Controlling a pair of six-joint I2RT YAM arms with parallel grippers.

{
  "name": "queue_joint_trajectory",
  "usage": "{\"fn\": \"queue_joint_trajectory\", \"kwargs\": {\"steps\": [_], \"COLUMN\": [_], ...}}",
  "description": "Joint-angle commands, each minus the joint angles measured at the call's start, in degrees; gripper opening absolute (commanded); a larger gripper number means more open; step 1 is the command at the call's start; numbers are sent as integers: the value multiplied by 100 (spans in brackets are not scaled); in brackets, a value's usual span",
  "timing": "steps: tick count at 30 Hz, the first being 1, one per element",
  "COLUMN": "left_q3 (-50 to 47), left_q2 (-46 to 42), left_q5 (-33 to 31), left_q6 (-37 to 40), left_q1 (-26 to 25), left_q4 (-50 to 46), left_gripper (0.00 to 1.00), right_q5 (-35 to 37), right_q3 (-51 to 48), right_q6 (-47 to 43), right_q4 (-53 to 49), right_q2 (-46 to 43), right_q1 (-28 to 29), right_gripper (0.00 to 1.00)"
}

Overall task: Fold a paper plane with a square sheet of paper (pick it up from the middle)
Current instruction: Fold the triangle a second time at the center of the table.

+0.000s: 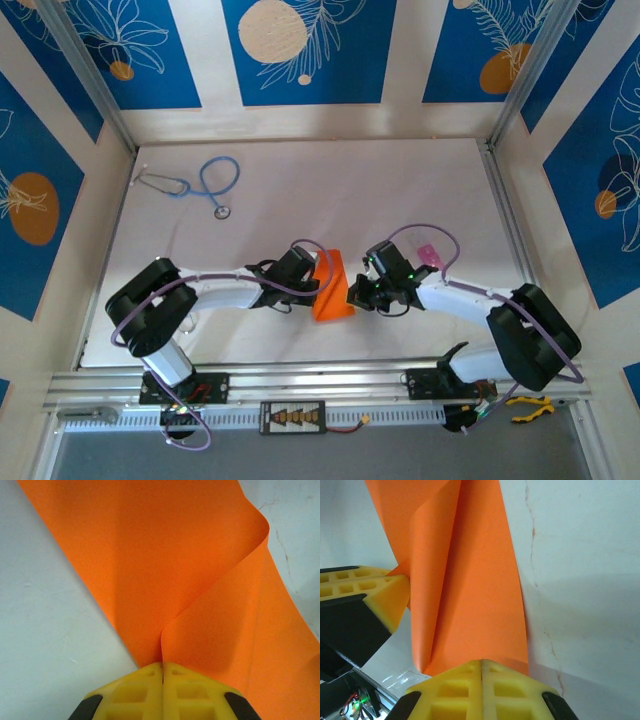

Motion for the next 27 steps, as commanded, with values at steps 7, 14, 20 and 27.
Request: {"fn": "queue_joint_trajectory", "kwargs": {"steps": [7,14,20,27], "left_q3": [58,58,53,75], "left_q2": [-93,-91,-114,-101], "left_q5": [-44,-44,-57,-35], "left_q6": [53,66,72,87], "left_q1": [-17,-23,-17,-17], "left_q4": [-182,-173,-182,-165], "left_gripper": [0,0,0,0], "right_q5": [-49,-15,-676,-951], "right_q3": [-231,-171,61,385], "right_q6": [-4,-70,-29,256], "right_q4": [-62,-137,557,1177], "right_q2": [389,193,90,732], "right_q1": [-26,0,10,18], "right_gripper": [5,5,2,0]}}
